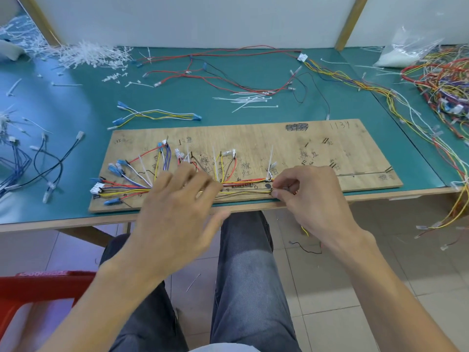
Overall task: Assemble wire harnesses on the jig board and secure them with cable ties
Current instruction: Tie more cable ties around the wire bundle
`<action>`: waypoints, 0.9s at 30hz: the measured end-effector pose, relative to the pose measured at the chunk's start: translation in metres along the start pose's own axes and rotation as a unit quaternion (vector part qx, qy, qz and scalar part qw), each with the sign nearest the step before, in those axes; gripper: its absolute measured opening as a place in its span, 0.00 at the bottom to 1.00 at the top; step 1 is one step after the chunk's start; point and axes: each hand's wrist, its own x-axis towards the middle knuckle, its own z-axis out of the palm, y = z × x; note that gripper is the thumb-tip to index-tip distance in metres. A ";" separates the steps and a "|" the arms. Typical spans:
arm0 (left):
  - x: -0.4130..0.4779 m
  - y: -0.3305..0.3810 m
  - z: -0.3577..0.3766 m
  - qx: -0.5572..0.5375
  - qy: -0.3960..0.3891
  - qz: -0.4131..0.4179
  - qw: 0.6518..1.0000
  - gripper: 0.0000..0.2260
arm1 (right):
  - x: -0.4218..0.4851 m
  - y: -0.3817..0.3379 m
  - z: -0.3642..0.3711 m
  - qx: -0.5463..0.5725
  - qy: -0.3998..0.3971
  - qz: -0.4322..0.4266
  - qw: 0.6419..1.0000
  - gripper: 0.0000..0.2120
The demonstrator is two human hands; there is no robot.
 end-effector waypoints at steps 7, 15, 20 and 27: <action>0.004 -0.016 0.018 -0.019 -0.061 -0.076 0.995 0.12 | -0.002 0.001 0.003 -0.004 0.004 0.012 1.000 0.05; 0.002 -0.028 0.013 0.041 -0.127 -0.054 0.990 0.17 | 0.000 0.001 0.003 -0.011 -0.004 0.013 1.000 0.06; 0.000 -0.024 0.003 0.074 -0.160 -0.036 0.984 0.04 | 0.000 0.001 0.003 -0.010 -0.005 0.012 1.000 0.07; -0.004 -0.034 -0.001 -0.146 -0.113 -0.109 0.977 0.11 | 0.001 0.002 0.004 -0.008 -0.010 0.016 1.000 0.08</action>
